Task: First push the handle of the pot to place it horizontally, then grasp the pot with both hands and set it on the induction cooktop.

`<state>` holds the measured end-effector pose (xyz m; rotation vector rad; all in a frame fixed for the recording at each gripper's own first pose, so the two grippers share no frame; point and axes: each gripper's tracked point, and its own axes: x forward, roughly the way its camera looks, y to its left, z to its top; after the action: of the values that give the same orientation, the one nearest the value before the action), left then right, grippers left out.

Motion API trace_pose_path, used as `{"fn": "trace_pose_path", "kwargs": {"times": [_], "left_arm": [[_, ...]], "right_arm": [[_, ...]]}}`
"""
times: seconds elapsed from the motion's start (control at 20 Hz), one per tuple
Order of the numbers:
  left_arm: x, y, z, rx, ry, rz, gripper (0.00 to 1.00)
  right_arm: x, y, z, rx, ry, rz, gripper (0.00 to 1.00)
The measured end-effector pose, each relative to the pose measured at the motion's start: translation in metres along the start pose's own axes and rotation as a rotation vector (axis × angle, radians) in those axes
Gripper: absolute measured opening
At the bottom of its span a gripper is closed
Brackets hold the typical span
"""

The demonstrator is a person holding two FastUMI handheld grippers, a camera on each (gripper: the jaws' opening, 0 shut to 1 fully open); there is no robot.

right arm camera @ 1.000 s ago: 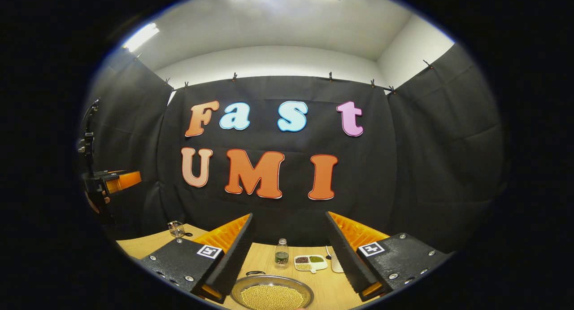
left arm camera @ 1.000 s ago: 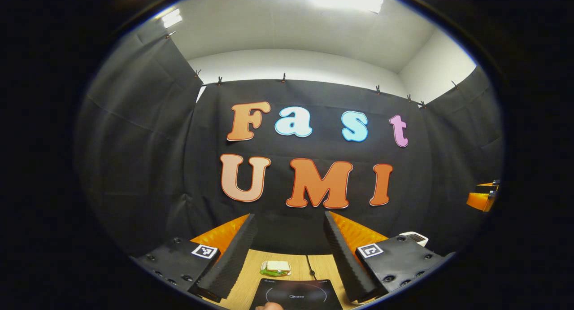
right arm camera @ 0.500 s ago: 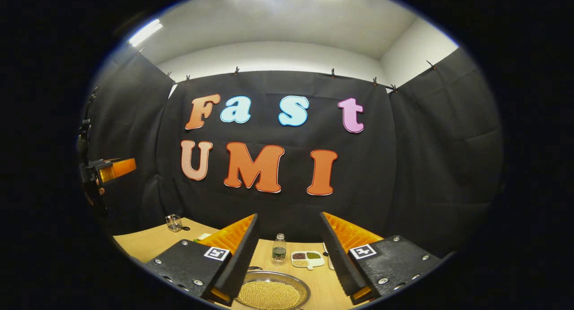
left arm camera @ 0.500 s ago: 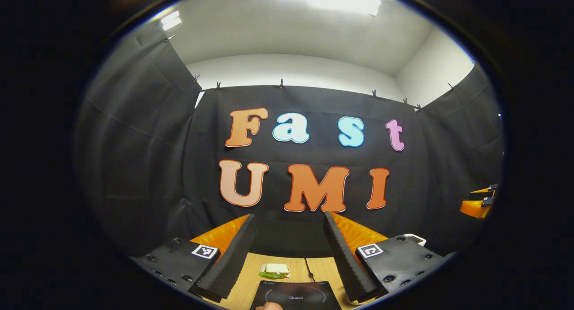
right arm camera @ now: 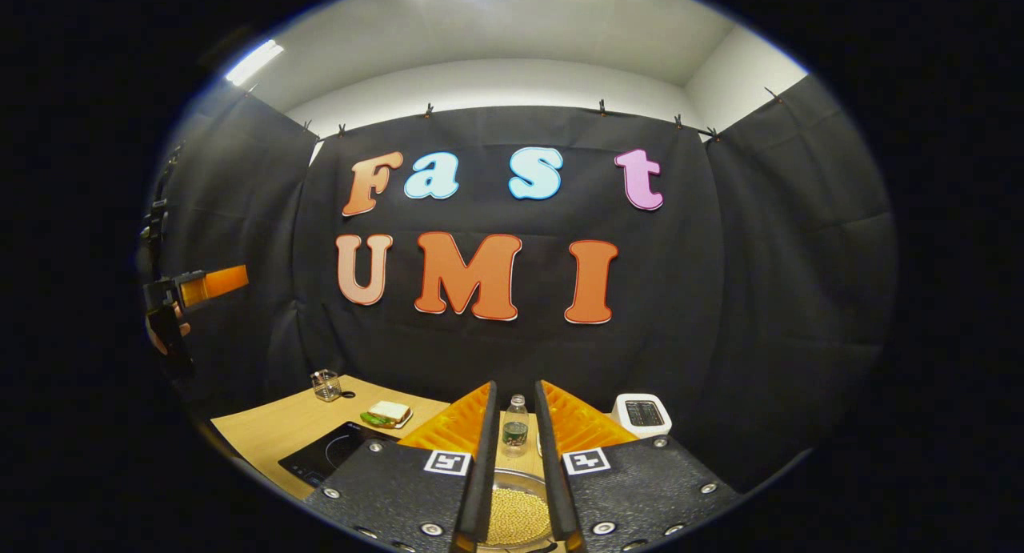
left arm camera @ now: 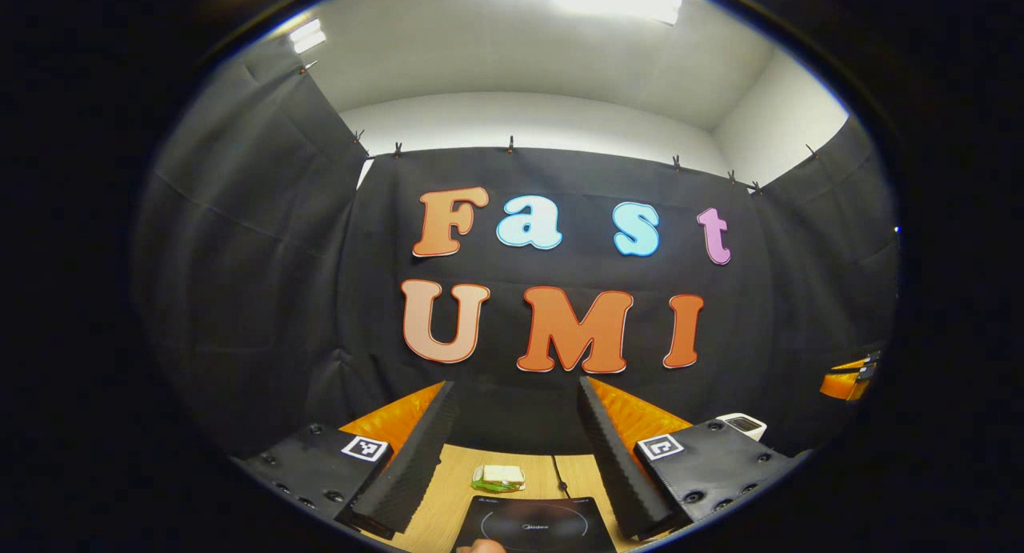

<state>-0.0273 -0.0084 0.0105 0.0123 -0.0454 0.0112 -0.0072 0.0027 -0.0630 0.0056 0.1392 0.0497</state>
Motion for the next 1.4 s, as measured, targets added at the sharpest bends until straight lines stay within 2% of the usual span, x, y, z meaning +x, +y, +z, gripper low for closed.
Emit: {"fn": "trace_pose_path", "kwargs": {"times": [0.45, 1.4], "left_arm": [[-0.006, -0.008, -0.004, 0.003, 0.005, -0.014, 0.98], [-0.006, -0.004, -0.015, 0.015, 0.034, 0.002, 0.97]], "right_arm": [[-0.004, 0.013, -0.075, -0.009, 0.14, 0.039, 0.07], [-0.036, 0.033, -0.236, -0.037, 0.507, 0.13, 0.07]]}}
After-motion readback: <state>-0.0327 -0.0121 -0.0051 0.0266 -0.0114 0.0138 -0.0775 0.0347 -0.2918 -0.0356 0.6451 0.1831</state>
